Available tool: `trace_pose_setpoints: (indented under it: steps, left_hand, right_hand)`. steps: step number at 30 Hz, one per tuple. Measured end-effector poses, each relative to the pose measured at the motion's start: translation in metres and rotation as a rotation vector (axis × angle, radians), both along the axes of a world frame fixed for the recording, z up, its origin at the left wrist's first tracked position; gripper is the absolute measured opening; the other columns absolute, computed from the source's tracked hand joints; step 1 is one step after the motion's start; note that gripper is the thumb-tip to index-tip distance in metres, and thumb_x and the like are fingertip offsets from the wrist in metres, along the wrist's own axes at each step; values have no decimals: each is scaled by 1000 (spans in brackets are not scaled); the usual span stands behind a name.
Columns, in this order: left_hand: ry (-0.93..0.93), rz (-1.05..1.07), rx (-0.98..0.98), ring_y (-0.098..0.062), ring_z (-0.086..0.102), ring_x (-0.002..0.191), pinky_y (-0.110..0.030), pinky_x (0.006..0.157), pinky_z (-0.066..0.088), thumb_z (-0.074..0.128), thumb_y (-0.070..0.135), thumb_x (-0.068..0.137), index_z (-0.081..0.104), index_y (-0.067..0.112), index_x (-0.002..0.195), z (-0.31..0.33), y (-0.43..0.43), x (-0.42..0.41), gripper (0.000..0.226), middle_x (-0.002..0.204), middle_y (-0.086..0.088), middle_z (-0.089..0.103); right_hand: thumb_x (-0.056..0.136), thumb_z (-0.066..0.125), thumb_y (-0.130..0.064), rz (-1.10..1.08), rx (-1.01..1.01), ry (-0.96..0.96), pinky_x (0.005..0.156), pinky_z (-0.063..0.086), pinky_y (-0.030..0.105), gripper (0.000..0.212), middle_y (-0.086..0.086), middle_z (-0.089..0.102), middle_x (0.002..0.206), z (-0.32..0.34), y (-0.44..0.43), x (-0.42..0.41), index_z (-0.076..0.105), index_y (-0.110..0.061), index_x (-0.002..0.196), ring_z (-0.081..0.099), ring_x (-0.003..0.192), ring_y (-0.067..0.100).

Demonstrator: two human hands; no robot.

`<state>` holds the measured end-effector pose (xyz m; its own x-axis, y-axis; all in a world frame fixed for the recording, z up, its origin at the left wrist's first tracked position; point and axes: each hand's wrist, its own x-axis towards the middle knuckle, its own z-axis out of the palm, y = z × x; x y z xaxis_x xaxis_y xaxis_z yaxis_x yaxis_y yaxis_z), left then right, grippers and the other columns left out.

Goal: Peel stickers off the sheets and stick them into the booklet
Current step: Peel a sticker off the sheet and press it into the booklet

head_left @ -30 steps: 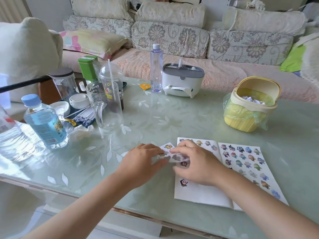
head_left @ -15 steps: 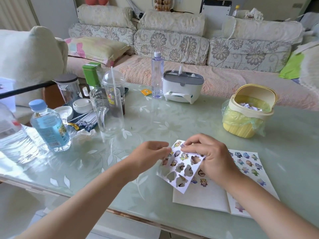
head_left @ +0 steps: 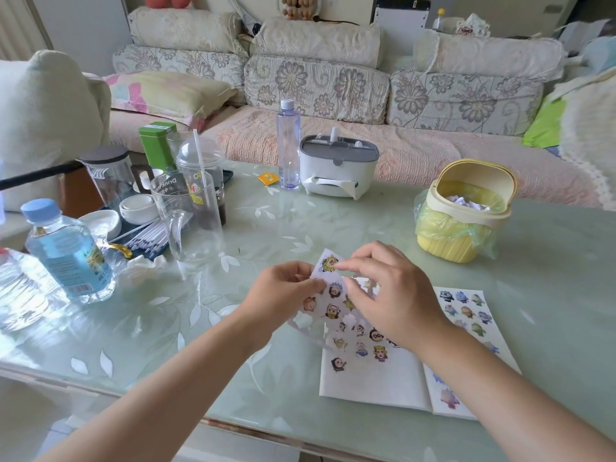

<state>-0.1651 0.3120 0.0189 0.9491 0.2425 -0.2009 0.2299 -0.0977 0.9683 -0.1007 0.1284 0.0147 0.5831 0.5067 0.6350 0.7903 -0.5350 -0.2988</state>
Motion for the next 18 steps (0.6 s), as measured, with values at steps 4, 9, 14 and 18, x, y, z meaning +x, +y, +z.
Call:
trace_pose_setpoints:
  steps: [4, 9, 14, 18]
  left_hand:
    - [-65, -69, -18, -22, 64, 74, -39, 75, 46, 73, 18, 88, 74, 22, 80, 3, -9, -3, 9, 91, -15, 75]
    - [-151, -70, -24, -21, 67, 74, -35, 75, 50, 74, 16, 88, 76, 18, 86, 3, -15, -5, 3, 87, -10, 77]
    - [-248, -81, 197, -19, 69, 70, -33, 73, 57, 76, 16, 87, 75, 21, 91, 0, -14, -1, 6, 79, 1, 75]
    - [-274, -98, 255, -15, 67, 67, -37, 72, 57, 73, 10, 87, 74, 22, 94, 0, -15, 0, 14, 70, 9, 69]
  right_hand:
    - [89, 67, -34, -10, 18, 5, 59, 44, 19, 19, -14, 64, 89, -1, 6, -3, 78, -30, 104, 58, 78, 4]
    - [89, 62, -45, -33, 53, 35, 54, 34, 13, 22, -16, 65, 85, 4, 2, -3, 79, -34, 97, 44, 63, -4]
    - [88, 64, -44, -35, 62, 62, 51, 34, 14, 18, -17, 65, 82, 10, -1, -3, 79, -35, 88, 45, 59, -12]
    - [88, 69, -29, -112, 80, 64, 54, 37, 17, 10, -17, 61, 80, 12, -3, -1, 72, -32, 79, 46, 58, -6]
